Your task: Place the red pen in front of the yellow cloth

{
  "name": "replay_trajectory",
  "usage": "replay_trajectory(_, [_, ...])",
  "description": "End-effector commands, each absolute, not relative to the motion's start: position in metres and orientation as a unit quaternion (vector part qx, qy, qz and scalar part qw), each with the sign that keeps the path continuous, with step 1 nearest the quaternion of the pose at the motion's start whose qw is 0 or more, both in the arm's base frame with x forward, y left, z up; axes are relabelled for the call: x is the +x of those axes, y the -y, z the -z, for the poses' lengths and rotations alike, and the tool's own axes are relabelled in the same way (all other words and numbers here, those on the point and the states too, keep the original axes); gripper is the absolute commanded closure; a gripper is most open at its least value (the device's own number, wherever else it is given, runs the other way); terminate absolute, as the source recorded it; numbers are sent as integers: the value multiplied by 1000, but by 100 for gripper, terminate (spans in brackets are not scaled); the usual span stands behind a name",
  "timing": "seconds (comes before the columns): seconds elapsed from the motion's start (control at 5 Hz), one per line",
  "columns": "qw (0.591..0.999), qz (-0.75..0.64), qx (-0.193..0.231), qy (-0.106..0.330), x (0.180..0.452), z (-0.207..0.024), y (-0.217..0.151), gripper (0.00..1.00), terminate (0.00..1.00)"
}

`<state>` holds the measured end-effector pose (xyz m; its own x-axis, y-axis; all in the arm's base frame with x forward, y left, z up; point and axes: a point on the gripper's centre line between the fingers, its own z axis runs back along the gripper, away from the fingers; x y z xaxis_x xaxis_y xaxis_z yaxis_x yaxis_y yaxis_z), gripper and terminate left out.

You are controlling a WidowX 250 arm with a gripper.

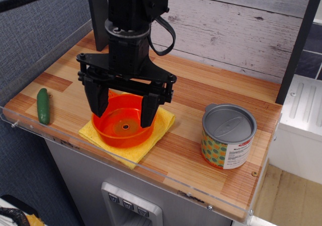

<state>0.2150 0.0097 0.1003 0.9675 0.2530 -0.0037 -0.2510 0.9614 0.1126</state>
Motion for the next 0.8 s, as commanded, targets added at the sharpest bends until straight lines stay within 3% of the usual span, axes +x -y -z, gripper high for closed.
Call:
replay_trajectory(0.0, [990, -127, 56, -9, 215, -100, -10, 0, 0])
replay_trajectory(0.6, [981, -186, 46, -10, 224, -77, -65, 0, 0])
